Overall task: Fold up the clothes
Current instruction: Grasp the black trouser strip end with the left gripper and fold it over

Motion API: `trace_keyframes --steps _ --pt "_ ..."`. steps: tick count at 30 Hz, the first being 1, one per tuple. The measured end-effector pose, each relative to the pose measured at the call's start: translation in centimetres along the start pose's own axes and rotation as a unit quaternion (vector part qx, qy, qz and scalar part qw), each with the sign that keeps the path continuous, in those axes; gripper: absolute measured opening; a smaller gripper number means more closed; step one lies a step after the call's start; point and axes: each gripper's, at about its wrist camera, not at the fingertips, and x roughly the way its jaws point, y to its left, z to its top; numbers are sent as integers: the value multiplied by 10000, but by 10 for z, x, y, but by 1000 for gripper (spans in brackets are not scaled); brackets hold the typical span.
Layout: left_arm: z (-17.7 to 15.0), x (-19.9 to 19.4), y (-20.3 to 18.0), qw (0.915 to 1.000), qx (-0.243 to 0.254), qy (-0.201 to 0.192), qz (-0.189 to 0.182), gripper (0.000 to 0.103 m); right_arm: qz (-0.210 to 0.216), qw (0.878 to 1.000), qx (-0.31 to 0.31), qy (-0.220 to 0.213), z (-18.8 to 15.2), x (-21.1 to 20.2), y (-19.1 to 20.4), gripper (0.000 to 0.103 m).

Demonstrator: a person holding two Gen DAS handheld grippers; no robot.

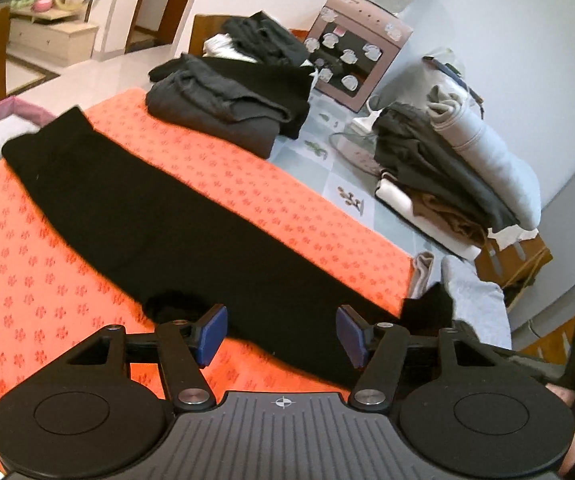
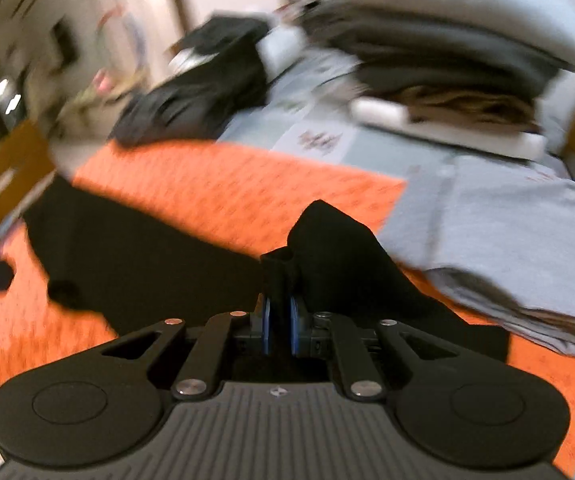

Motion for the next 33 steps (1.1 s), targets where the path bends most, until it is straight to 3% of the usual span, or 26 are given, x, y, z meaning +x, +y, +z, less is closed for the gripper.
trace_keyframes --steps 2,4,6,7,12,14,16,20,22,29,32,33 --pt "-3 5 3 9999 -82 54 -45 64 62 9992 -362 156 -5 5 13 12" --pt "-4 10 2 9999 -94 87 -85 64 121 9979 -608 208 -10 6 20 19" --pt "-5 17 -2 9999 -55 105 -116 64 293 9961 -803 200 -13 1 22 35" --pt "-5 21 -5 9998 -19 142 -163 64 380 9951 -897 196 -14 -2 23 37" --pt "-3 48 -23 9981 182 384 -455 64 739 9907 -1122 237 -13 -31 18 53" --pt "-2 61 -33 9964 302 465 -634 64 743 9908 -1084 323 -15 -45 14 53" --pt "-2 74 -44 9941 466 571 -793 64 689 9914 -1040 403 -18 -58 8 61" --pt "-3 101 -65 9887 778 856 -958 64 431 9943 -836 504 -31 -84 -7 64" --pt "-5 113 -73 9863 823 1020 -997 64 203 9962 -668 522 -36 -93 -17 72" --pt "-23 139 -90 9820 858 1439 -874 64 -474 9966 363 572 -67 -119 -58 73" --pt "-30 142 -97 9817 1065 1353 -811 59 -634 9942 642 577 -79 -128 -70 75" --pt "-33 142 -99 9815 1146 1287 -832 48 -662 9939 679 569 -81 -130 -71 79"
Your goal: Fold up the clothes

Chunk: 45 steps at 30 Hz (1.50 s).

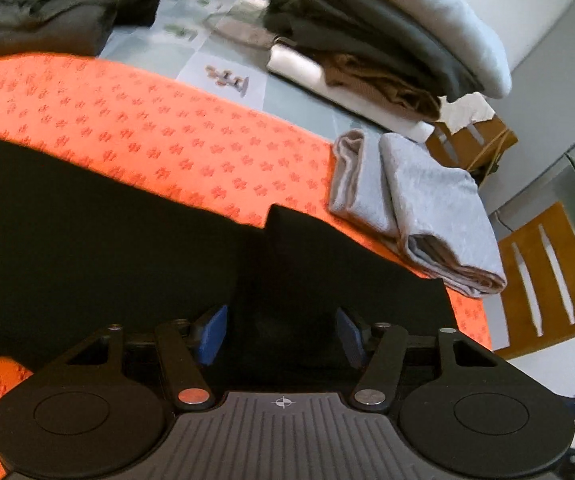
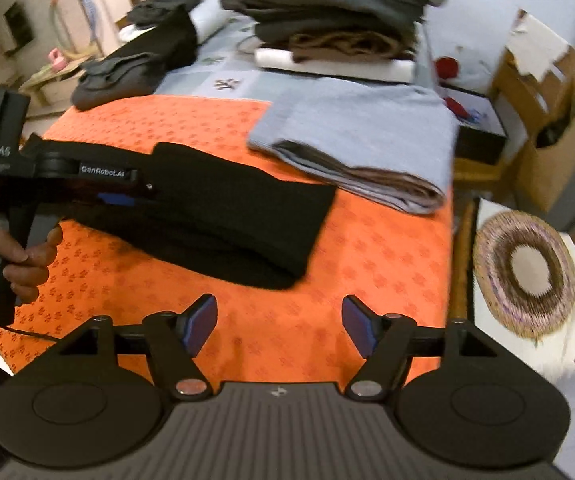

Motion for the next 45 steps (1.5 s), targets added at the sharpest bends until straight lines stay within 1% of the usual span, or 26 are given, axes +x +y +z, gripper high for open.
trace_keyframes --steps 1,2,3,5,7,10,14,18,21,27,32,36,40,43,45 --pt "-1 1 -3 9999 96 -21 41 43 -36 10000 34 -17 -3 -2 -1 85" --pt "-3 2 -5 9998 187 -44 78 31 -80 9999 56 -47 -5 -4 -2 87" --pt "-3 1 -5 9998 195 -84 56 21 -112 9999 64 -65 -6 -5 -2 89" --pt "-1 -4 -5 9997 159 -191 -3 18 -202 9997 86 -91 -9 -7 0 93" --pt "1 -13 -3 9994 78 -323 -73 17 -298 9994 120 -102 -10 -6 2 95" --pt "8 -30 -2 9986 145 -471 -192 16 -385 9990 188 -101 -11 -4 10 96" --pt "25 -57 14 9978 194 -569 -280 16 -435 9985 282 -147 -11 2 27 97" --pt "49 -84 51 9983 100 -520 -240 16 -503 9976 458 -141 -6 11 53 98" --pt "68 -104 87 9987 107 -461 -210 16 -524 9969 563 -154 -2 18 77 98" --pt "96 -127 156 9993 109 -351 -79 16 -626 9956 675 -162 6 32 131 98" --pt "105 -138 208 9996 89 -259 -105 16 -827 9942 664 -178 11 41 176 98" --pt "108 -147 243 9996 111 -214 -177 16 -989 9922 725 -237 13 46 203 98" --pt "112 -158 277 9997 23 -242 -100 16 -1087 9903 834 -223 15 54 227 98" --pt "119 -164 303 9996 -100 -240 -99 16 -1106 9905 791 -214 20 58 244 98" --pt "122 -168 316 9996 -98 -274 6 16 -1129 9908 716 -219 23 60 254 98"
